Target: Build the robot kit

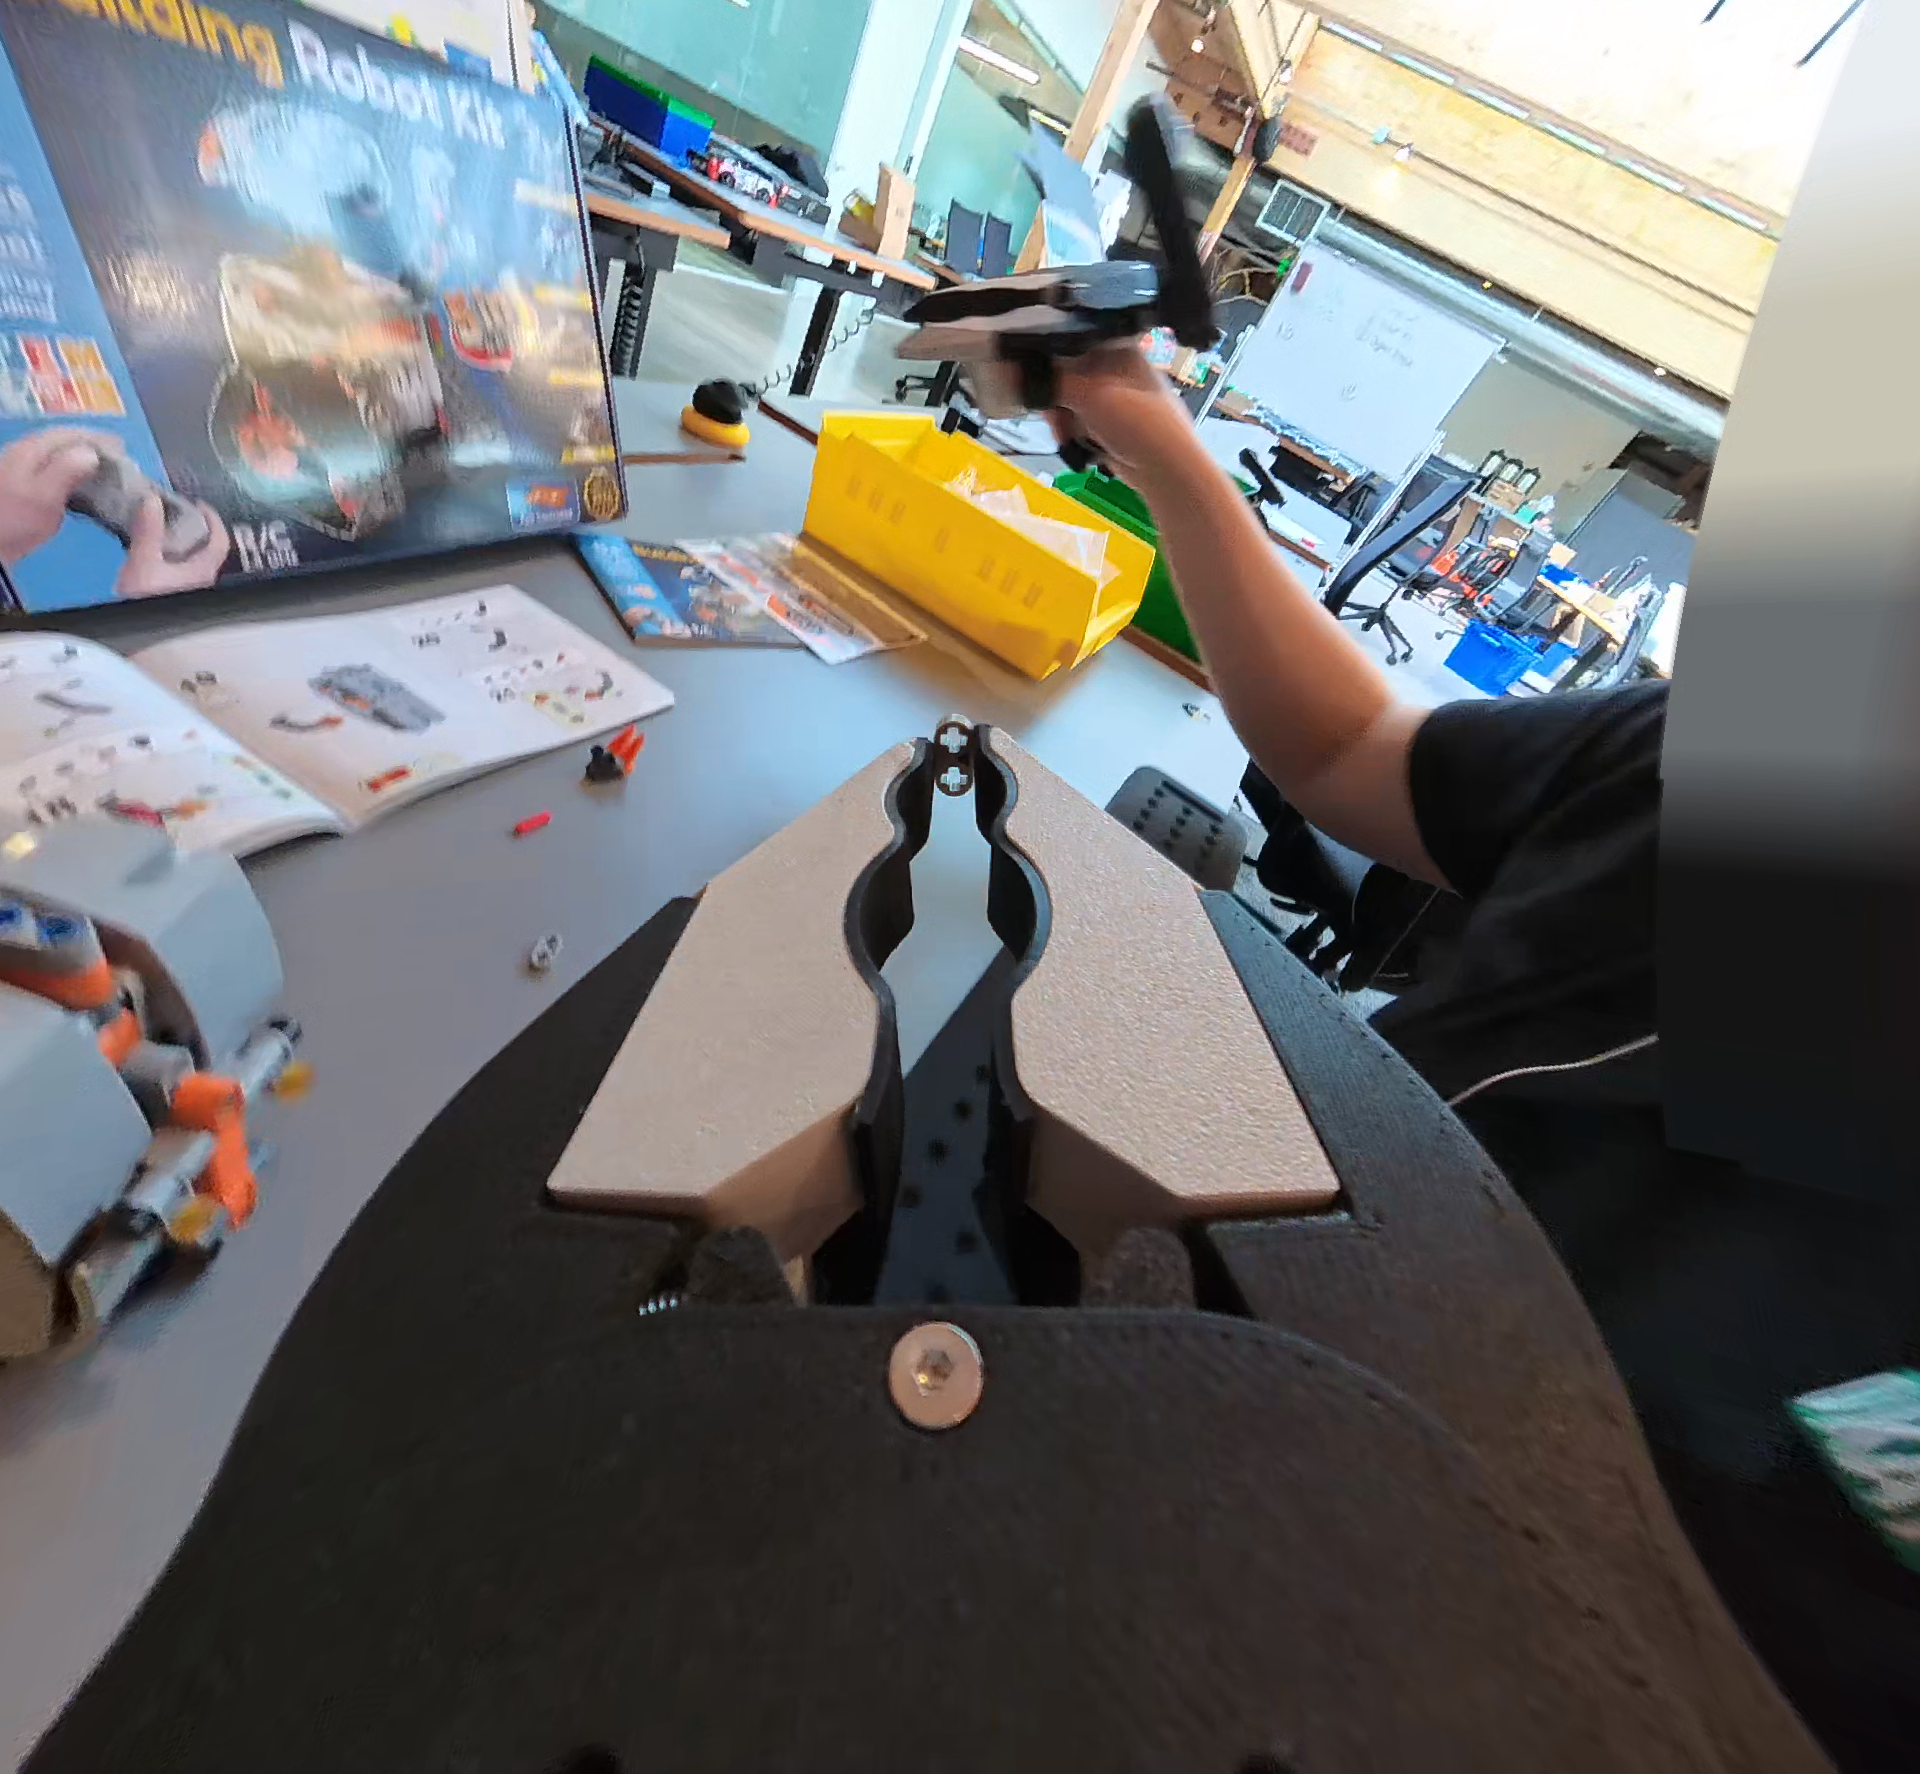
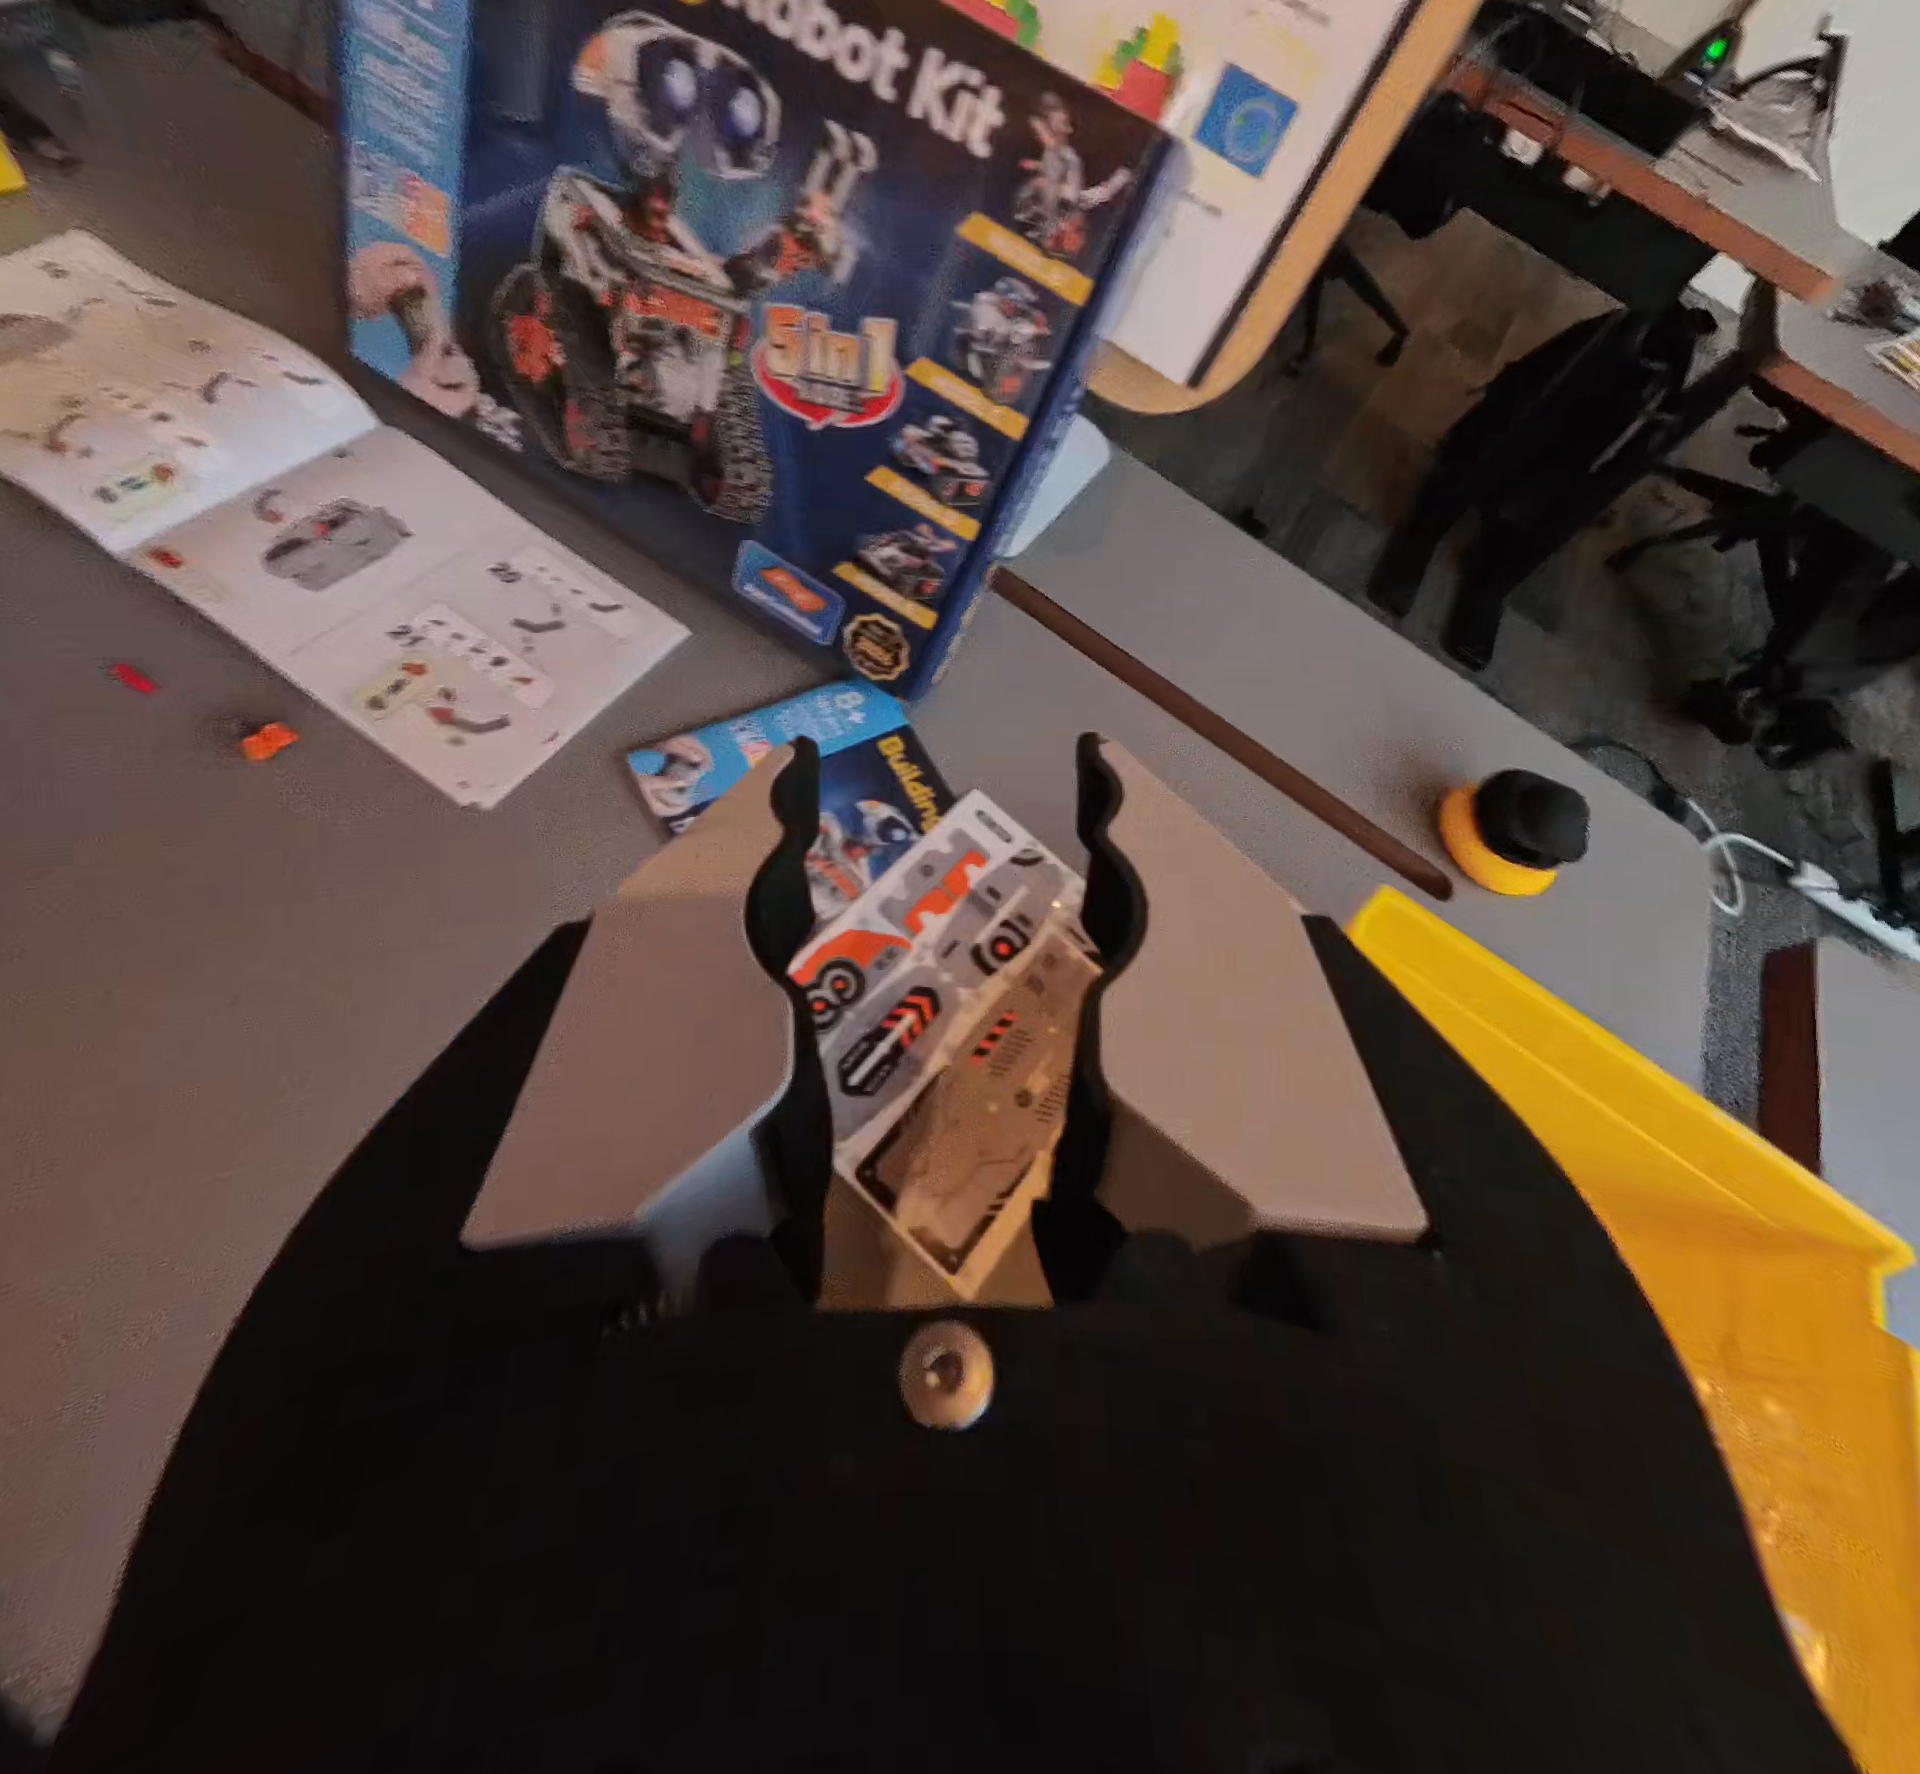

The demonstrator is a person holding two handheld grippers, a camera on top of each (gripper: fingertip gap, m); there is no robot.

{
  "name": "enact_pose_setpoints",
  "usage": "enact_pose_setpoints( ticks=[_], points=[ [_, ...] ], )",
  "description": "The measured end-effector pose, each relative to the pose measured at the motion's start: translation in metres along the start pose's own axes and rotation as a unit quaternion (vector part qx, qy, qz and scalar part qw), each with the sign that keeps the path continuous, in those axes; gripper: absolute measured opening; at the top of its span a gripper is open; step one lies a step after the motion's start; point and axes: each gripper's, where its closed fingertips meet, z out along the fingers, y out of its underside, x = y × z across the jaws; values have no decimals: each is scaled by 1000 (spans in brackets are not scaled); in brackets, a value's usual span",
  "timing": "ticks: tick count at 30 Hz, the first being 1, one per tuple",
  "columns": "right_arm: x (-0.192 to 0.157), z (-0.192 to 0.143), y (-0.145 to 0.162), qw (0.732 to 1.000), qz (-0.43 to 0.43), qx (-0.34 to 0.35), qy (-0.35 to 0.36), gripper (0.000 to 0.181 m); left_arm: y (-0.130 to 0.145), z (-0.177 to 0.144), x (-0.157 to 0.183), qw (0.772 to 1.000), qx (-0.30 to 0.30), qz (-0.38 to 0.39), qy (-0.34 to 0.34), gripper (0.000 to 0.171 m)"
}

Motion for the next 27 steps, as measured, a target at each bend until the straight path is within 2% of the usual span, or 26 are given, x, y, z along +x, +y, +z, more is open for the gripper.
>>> enact_pose_setpoints(
  ticks=[3, 7, 10, 11, 14, 18, 27],
  points=[
    [-102, -17, -3, 992, -48, 46, -106, 47, 15, -1, 2, 1000, -8, -1, 1, 5],
    [-255, -25, 12, 938, -128, 91, -310, 32, 31, -2, 12, 1000, -12, -14, 20, 5],
    [-327, -10, 32, 897, -155, 84, -406, 28, 42, -2, 18, 998, -16, -41, 42, 5],
    [-341, -2, 39, 887, -166, 75, -424, 27, 46, -2, 19, 997, -19, -52, 48, 5],
    [-361, 28, 57, 870, -212, 48, -443, 27, 55, -2, 21, 993, -26, -90, 66, 5],
    [-374, 46, 71, 849, -217, 19, -481, 25, 62, -2, 19, 988, -29, -129, 83, 5],
    [-378, 62, 86, 833, -209, -34, -511, 20, 65, 3, 9, 982, -33, -157, 96, 5]
  ],
)
